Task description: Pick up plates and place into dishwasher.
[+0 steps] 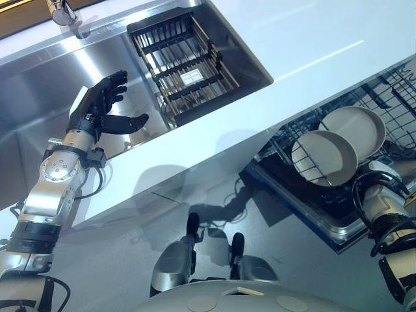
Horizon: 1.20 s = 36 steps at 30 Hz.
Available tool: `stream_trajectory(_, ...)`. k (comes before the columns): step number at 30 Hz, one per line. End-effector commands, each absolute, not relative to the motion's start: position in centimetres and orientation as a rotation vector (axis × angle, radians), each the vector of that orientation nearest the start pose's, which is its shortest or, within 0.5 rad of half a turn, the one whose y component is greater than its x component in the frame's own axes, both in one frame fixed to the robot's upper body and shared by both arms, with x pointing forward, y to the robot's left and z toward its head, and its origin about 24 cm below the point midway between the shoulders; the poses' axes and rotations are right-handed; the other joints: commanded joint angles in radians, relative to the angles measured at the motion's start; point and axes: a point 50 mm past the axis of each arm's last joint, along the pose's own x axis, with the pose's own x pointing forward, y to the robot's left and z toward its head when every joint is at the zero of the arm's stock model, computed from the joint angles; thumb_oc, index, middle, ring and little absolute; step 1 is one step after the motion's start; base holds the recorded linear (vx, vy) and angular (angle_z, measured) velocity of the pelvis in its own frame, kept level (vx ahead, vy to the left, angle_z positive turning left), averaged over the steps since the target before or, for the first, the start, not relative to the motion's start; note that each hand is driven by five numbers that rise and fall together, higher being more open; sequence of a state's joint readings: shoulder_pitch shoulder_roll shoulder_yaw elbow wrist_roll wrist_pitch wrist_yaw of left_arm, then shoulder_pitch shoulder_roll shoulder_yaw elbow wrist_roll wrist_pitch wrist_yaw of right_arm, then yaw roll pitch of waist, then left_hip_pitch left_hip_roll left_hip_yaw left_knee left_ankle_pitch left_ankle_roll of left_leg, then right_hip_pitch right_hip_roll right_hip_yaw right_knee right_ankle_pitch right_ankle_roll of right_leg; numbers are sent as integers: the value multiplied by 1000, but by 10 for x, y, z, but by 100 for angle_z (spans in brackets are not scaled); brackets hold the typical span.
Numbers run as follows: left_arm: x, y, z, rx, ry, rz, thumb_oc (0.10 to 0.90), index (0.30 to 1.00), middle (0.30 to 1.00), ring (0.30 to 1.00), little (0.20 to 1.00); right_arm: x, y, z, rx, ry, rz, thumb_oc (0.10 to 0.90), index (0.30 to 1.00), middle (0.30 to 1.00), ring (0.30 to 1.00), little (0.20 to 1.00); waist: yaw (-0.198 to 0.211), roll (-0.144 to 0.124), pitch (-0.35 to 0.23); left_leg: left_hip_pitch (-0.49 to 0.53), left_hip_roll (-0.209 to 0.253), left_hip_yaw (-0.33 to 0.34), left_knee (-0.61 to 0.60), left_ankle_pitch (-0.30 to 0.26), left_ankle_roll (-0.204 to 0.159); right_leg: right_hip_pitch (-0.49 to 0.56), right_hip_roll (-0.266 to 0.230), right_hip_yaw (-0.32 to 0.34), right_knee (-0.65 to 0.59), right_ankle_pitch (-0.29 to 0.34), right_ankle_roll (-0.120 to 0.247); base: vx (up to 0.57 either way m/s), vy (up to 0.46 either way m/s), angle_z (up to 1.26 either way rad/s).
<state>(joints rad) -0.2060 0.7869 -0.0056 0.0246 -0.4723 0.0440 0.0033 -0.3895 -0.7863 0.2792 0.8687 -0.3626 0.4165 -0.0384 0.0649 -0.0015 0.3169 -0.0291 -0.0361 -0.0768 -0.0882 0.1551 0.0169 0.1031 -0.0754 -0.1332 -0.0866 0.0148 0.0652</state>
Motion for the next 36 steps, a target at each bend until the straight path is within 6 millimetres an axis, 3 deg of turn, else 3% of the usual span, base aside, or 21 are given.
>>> stream_trajectory(1,289,263,206,329,-416,-29,800,900,900,900,900,252,-402,48,-1177,847,-515,100,300,300,300,200,-13,25,-25,44,-36,48,31,-111,20,-118,22,26,176,-12,8,0,0,0)
stream_trajectory(8,294,256,196,317,-393,-22,800,900,900,900,900,279,-339,29,-339,562,-420,100,300,300,300,200,-26,31,-33,53,-36,45,41,-125,23,-109,22,35,171,-14,3,35,13,-5)
stream_trajectory(12,298,249,187,301,-379,-16,800,900,900,900,900,300,-292,39,45,308,-373,100,300,300,300,200,-32,40,-41,60,-40,42,43,-131,23,-99,19,34,158,-11,1,54,36,-6)
stream_trajectory(15,299,242,179,284,-374,-15,800,900,900,900,900,309,-261,53,226,135,-308,100,300,300,300,200,-36,51,-52,62,-43,45,44,-136,23,-95,15,34,144,-8,1,28,59,-9)
stream_trajectory(17,299,237,176,273,-374,-13,800,900,900,900,900,319,-239,81,250,-7,-244,100,300,300,300,200,-37,55,-55,60,-45,44,46,-137,22,-92,14,34,134,-5,0,10,48,-14)
stream_trajectory(18,299,236,175,272,-375,-13,800,900,900,900,900,320,-236,85,249,-28,-234,100,300,300,300,200,-37,56,-55,60,-46,43,46,-137,22,-92,14,34,132,-4,0,7,43,-11)
stream_trajectory(19,299,233,175,266,-375,-12,800,900,900,900,900,326,-223,107,240,-121,-187,100,300,300,300,200,-36,57,-58,59,-48,43,48,-137,21,-92,13,34,128,-2,-1,6,40,-6)
stream_trajectory(22,300,232,173,257,-373,-8,800,900,900,900,900,331,-200,148,236,-290,-91,100,300,300,300,200,-33,55,-62,55,-51,41,53,-138,20,-90,13,32,122,-2,-4,21,34,-4)
stream_trajectory(24,300,234,172,250,-367,-5,800,900,900,900,900,330,-191,166,242,-362,-34,100,300,300,300,200,-31,53,-69,55,-52,39,56,-139,20,-87,12,29,123,-5,-5,37,23,1)
stream_trajectory(31,301,233,166,242,-344,-14,800,900,900,900,900,324,-170,196,212,-482,105,100,300,300,300,200,-23,44,-92,60,-56,29,65,-143,23,-75,12,16,131,-19,-13,31,10,3)
stream_trajectory(36,302,230,165,236,-331,-22,800,900,900,900,900,322,-164,200,192,-494,136,100,300,300,300,200,-16,37,-113,67,-55,24,71,-147,24,-63,10,9,135,-26,-16,58,10,8)
